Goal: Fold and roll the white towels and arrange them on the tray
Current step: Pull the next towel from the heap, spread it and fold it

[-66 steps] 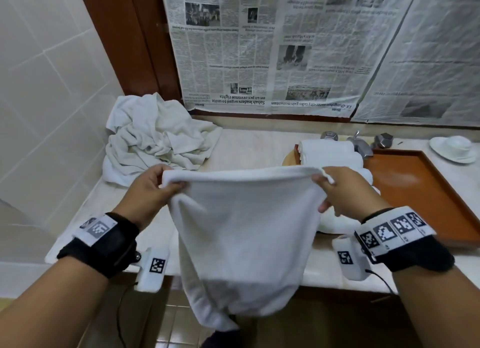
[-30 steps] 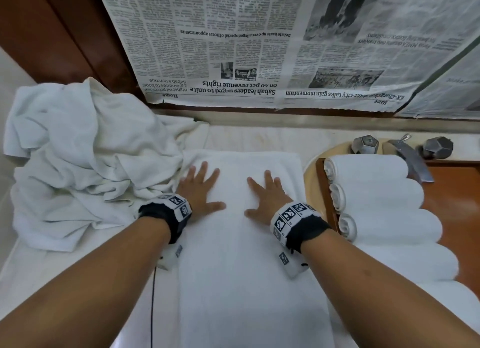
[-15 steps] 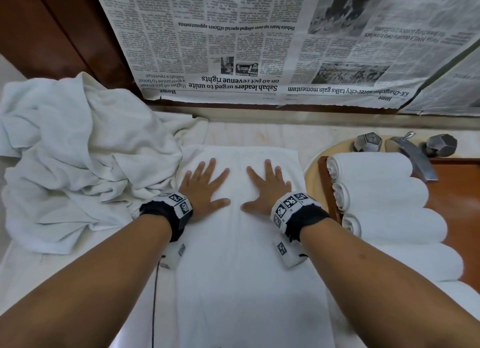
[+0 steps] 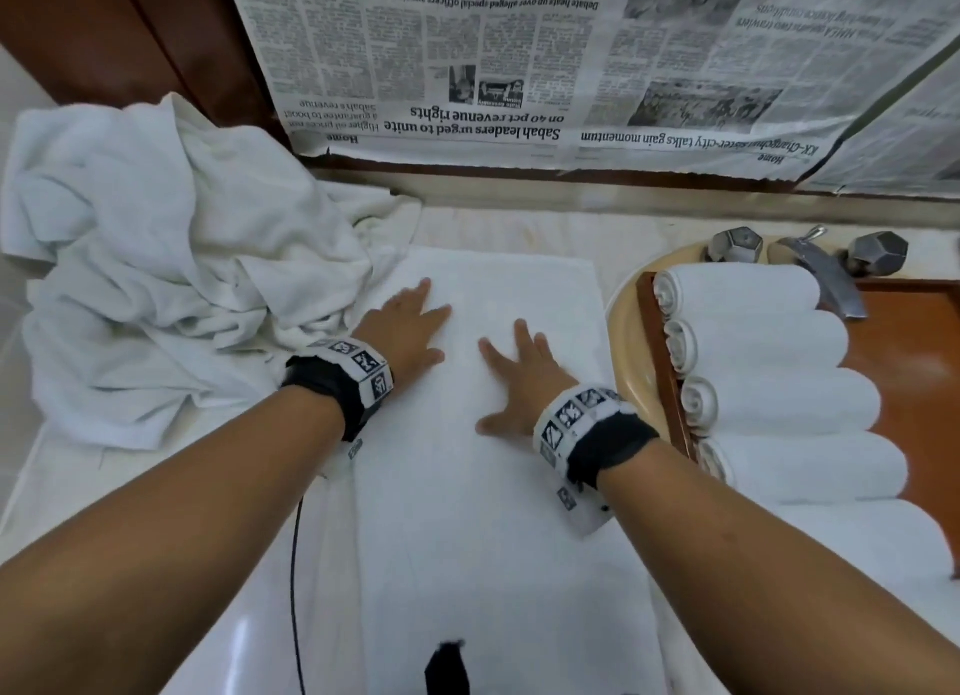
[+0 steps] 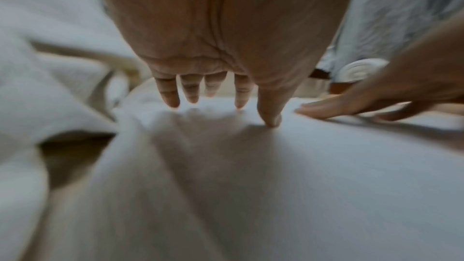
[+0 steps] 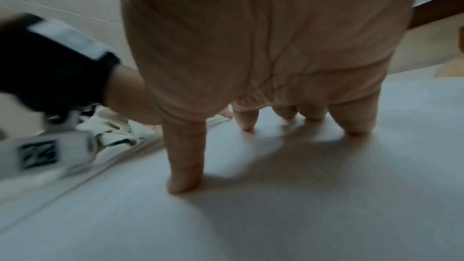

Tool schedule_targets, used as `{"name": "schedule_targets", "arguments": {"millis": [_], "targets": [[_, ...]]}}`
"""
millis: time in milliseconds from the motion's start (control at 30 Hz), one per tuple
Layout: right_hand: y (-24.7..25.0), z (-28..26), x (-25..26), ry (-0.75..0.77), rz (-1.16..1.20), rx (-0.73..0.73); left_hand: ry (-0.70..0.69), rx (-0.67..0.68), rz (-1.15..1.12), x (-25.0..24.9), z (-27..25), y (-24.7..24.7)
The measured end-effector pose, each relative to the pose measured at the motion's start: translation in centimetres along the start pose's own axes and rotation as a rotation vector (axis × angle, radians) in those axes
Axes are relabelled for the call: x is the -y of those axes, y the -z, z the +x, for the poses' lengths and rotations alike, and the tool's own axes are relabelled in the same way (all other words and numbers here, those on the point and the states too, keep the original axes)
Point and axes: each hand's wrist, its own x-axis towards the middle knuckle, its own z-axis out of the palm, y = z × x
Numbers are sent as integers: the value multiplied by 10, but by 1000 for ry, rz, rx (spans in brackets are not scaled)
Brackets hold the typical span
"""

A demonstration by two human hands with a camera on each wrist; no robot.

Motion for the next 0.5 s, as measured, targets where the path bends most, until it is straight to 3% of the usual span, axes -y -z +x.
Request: {"name": "schedule_targets", "arguments": {"millis": [233,500], "targets": [[6,-2,3,11,-63,17,-134,47,-198,-17,-120,-54],[1,-9,1,0,-115,4,49,89,-76,-2,-242,-91]]}}
